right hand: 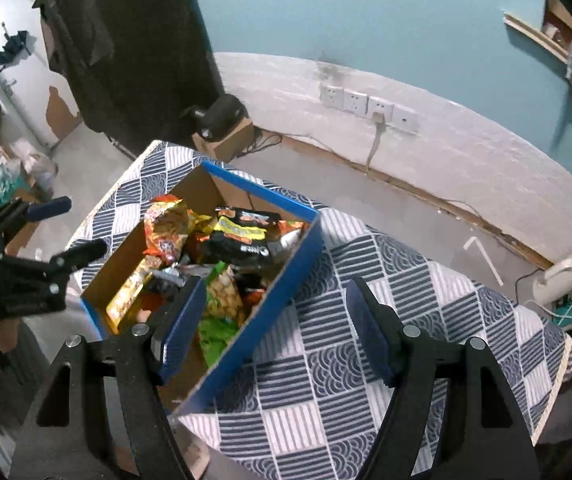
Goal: Organize snacks
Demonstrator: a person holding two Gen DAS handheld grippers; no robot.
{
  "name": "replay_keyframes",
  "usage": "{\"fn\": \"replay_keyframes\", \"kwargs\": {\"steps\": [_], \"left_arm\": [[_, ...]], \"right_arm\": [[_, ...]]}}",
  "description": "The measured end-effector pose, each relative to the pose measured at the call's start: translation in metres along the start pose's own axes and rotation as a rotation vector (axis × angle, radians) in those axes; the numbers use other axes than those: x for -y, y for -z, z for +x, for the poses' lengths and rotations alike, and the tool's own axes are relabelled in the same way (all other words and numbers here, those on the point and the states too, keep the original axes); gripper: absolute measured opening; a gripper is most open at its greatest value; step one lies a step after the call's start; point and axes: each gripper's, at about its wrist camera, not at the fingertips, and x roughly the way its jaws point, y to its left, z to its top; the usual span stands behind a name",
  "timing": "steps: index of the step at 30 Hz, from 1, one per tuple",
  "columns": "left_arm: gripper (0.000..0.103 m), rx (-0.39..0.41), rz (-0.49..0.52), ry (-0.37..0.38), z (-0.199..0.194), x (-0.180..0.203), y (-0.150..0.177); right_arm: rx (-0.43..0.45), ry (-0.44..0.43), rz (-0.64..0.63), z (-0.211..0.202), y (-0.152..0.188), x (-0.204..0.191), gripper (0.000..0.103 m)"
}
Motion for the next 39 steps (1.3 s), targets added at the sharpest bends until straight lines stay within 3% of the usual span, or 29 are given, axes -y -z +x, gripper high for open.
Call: {"fn": "replay_keyframes", "kwargs": {"steps": [15,39], "left_arm": [[0.092,0.118,0.055,-0.045,-0.042,0.028,0.004],[0.092,0.103,0.095,-0.046,-0.04,0.051,-0.005]], "right_arm": [[0.084,0.042,0.014,-0.046,0.047,0.022,0.073],[0.065,0.051,0.079,-0.046,0.067,0.06,0.073]]}}
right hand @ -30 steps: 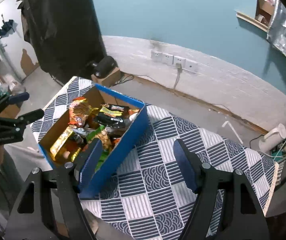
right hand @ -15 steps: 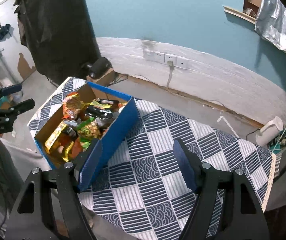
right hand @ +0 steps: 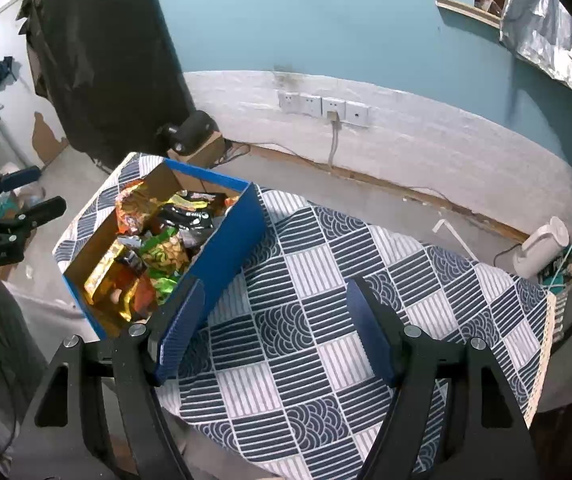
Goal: Organize snacks
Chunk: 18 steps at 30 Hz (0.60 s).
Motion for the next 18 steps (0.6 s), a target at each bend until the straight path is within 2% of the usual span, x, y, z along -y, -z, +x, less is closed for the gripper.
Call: {"fn": "replay_keyframes", "kwargs": {"steps": [18], "left_arm": [[0.092,-0.005,-0.005,0.011,0.0003,0.0002,-0.0013]], "right_arm": [[-0.001,-0.001,0.0,0.0011,0.0009,-0.0012,0.073]]}}
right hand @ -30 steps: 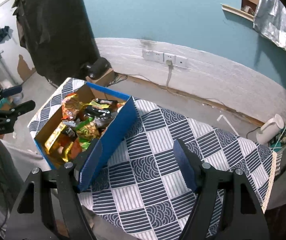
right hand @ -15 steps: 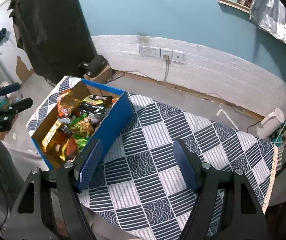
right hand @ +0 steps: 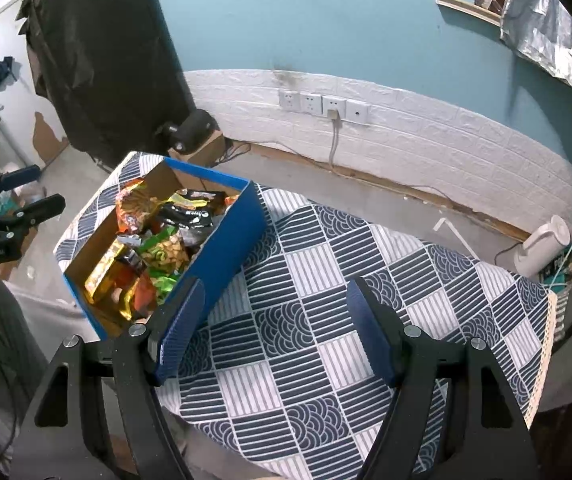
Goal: Organize snacks
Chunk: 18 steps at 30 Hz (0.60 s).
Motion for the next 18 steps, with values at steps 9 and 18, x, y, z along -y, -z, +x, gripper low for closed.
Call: {"fn": "replay_keyframes", "kwargs": {"steps": [9,18], "left_arm": [[0.092,0.004,-0.003,-0.008,-0.0008,-0.0016,0.0001],[0.092,0.002,0.008,-0.019,-0.0014,-0.0004,0.0001]], "right_arm": [[-0.001,-0.001,-0.007,-0.0007,0.0006,-0.0039,0.073],[-0.007,-0.002,-0.008,-0.0006,0.0009,-0.0044,0.073]]}}
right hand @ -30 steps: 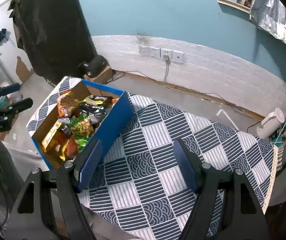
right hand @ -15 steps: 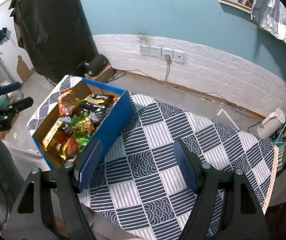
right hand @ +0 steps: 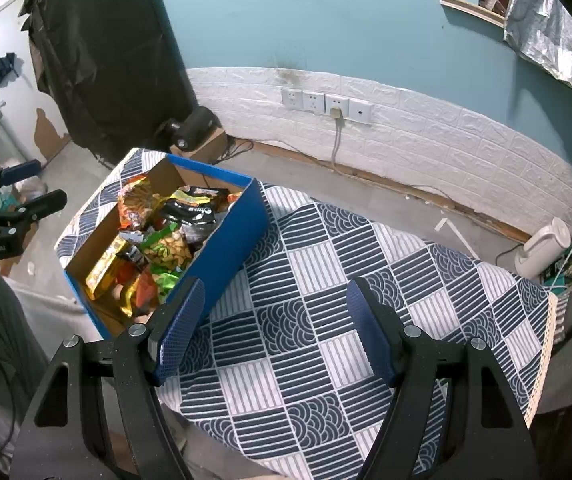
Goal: Organize snacks
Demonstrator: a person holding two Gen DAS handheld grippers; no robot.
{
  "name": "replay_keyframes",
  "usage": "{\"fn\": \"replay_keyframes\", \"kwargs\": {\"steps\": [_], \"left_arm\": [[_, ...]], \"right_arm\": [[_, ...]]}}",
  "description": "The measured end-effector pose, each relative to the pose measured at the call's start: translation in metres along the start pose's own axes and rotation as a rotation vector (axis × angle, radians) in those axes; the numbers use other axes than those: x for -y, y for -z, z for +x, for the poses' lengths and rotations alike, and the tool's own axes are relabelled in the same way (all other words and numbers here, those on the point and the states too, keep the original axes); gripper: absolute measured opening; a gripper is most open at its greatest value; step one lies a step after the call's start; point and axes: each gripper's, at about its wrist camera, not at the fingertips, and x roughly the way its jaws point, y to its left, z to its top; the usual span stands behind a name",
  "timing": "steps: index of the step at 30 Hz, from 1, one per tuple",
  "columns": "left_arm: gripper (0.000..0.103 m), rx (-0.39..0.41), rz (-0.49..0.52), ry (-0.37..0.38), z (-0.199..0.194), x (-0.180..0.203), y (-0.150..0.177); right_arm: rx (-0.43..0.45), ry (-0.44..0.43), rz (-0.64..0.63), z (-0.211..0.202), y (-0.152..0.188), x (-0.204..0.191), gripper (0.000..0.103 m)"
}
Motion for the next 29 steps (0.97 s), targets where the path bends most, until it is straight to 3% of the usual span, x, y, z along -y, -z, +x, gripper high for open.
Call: {"fn": "replay_keyframes", "kwargs": {"steps": [29], "left_arm": [[0.092,-0.005,0.005,0.015,-0.0021,0.001,0.0003]], "right_arm": [[-0.01,0.004,0.005,0.003,0.0009,0.0011,0.073]]}}
